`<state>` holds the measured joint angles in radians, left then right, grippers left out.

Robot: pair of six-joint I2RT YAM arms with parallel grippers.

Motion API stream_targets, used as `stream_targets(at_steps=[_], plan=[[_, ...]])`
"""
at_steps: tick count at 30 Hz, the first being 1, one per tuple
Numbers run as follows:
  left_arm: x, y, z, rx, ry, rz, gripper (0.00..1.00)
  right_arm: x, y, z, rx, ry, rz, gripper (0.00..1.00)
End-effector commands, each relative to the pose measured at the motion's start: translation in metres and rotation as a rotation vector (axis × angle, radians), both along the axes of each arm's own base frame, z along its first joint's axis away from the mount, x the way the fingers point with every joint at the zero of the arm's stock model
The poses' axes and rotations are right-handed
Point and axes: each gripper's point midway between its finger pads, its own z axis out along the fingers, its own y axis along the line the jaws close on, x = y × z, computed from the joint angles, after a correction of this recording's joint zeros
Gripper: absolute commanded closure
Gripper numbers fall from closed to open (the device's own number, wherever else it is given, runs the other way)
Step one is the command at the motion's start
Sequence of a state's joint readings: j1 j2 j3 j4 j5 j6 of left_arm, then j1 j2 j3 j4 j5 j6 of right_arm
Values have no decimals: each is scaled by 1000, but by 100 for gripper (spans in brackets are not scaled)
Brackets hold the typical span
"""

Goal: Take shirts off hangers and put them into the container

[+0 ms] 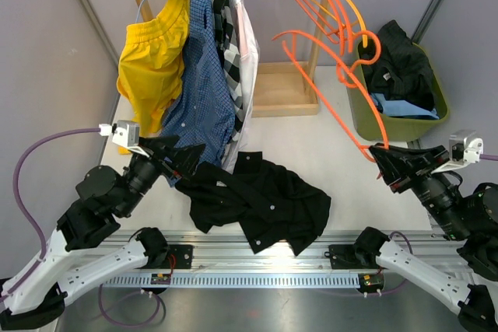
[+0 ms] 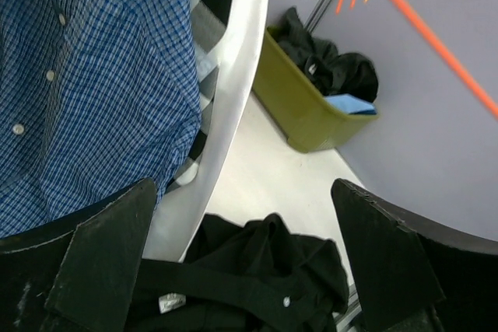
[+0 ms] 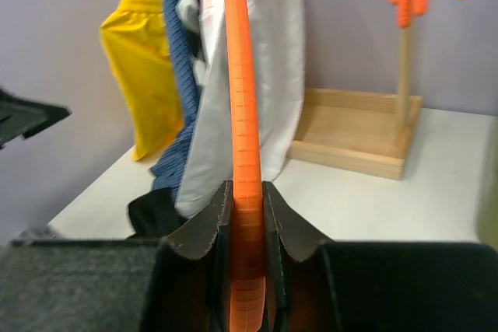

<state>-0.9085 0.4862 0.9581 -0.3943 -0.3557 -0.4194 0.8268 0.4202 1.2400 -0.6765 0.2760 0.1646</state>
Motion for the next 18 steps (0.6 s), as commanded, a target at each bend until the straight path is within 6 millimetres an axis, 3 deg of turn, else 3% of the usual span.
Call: stream_targets(at_steps=[1, 4, 8, 10, 11, 16, 17, 18], plan=[[3, -2, -4, -6, 12, 10, 1, 17, -33, 14, -10, -47, -203, 100], [5, -7, -6, 0, 8, -3, 1, 41, -16, 8, -90, 7, -240, 100], [4, -10, -4, 1, 2, -16, 1, 80, 33, 1, -189, 48, -206, 100], [4, -10, -4, -6, -3, -21, 1, 91, 46, 10, -193, 24, -197, 100], [2, -10, -3, -13, -9, -26, 1, 101, 59, 6, -221, 36, -189, 100], [-2, -10, -2, -36, -24, -41, 1, 134, 87, 21, -214, 22, -130, 100], [-2, -9, -1, -41, -26, -43, 1, 158, 77, 17, -213, 45, -174, 100], [-3, -9, -3, -42, -27, -46, 1, 161, 84, 20, -199, 42, -115, 100]])
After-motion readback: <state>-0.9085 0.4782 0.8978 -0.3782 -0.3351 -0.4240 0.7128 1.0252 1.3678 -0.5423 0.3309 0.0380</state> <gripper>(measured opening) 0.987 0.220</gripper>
